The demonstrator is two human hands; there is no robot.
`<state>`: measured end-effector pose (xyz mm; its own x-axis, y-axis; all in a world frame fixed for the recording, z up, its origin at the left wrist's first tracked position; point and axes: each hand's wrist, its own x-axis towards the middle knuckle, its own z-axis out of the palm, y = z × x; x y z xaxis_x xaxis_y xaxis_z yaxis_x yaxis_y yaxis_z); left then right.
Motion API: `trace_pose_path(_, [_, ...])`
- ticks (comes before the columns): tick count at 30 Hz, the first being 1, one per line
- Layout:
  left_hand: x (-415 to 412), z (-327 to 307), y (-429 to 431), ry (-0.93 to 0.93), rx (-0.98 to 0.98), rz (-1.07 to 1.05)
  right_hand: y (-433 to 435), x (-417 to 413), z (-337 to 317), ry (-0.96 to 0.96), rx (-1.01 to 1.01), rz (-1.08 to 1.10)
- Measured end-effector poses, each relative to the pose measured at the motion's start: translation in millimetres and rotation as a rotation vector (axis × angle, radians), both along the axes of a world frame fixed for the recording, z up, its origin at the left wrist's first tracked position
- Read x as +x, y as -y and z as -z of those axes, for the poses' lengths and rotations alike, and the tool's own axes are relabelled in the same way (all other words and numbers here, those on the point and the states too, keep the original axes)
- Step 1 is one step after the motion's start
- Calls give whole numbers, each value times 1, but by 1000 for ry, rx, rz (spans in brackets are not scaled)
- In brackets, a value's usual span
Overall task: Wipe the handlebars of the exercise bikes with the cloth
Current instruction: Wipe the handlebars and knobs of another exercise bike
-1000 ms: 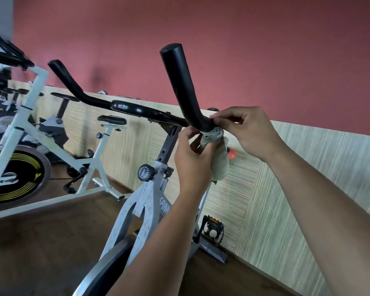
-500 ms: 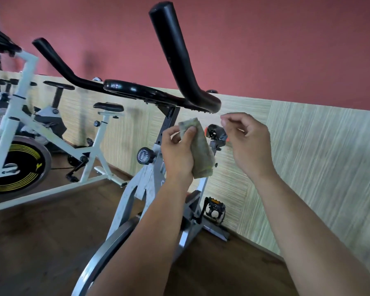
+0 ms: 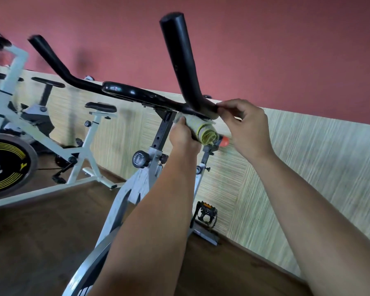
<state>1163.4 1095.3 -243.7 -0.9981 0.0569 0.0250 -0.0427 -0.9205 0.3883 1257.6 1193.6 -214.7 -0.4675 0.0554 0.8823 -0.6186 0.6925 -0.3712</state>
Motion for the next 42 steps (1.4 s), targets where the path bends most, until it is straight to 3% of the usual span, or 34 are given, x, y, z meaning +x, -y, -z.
trace_pose_path(8, [12,6,-16,-83,124,34,-3,-3,-3,23,5,-6])
trace_pose_path(12, [22,11,-22,-137,122,-49,-5,-2,-4,26,4,-10])
trace_pose_path(17, [1,0,-4,-69,201,-146,-3,0,-5,40,14,-18])
trace_pose_path(22, [11,13,-26,-118,92,-42,-2,-1,-4,42,-20,-13])
trace_pose_path(29, [10,9,-26,-151,111,158,0,6,-11,92,4,12])
trace_pose_path(37, [24,23,-27,-351,228,495,-8,16,-5,115,-22,56])
trace_pose_path(39, [37,27,-23,-358,246,519,-8,21,1,100,-82,2])
trace_pose_path(42, [63,38,-11,-396,143,394,-4,31,12,76,-153,-69])
